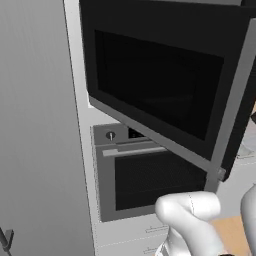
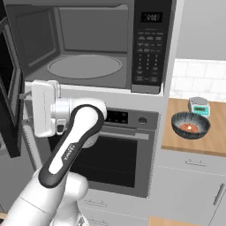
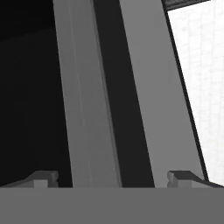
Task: Open the microwave, place the bowl with waffle inside the microwave, then close the microwave door and turn it on.
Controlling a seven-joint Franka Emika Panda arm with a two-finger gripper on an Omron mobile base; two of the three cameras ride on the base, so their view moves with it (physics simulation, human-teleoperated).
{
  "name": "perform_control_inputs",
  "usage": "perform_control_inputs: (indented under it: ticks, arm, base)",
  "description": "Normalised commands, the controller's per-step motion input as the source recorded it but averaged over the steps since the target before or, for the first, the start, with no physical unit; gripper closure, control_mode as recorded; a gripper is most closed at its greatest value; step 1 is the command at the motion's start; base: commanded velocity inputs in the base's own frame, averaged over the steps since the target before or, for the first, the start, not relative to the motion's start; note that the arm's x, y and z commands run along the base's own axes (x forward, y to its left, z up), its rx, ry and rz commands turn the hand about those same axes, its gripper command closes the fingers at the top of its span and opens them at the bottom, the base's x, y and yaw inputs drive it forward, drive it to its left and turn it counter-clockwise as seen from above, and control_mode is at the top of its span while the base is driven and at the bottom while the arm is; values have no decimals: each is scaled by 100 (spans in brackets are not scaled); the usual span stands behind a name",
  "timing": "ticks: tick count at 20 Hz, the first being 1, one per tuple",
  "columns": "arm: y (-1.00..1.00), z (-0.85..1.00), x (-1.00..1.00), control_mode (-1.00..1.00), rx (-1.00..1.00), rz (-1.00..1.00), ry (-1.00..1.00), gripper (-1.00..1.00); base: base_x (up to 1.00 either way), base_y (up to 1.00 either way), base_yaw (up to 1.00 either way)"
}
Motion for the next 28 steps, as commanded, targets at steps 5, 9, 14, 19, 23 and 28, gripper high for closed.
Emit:
perform_control_inputs:
  ticks: [5,9,14,19,23,28]
  arm:
    - [100,5,-59,-100,0,1,-1,-100]
    - [100,4,-53,-100,0,0,-3,-100]
    - [100,12,-46,-100,0,-5,-4,-100]
    - [37,11,-61,-100,-15,-7,-12,-100]
    - [-80,-7,-37,-100,-39,-21,-9,-100]
    - [-100,-10,-2,-100,-35,-36,-7,-100]
  base:
    - [0,0,0]
    - [0,0,0]
    - [0,0,0]
    - [0,0,0]
    - [0,0,0]
    - [0,0,0]
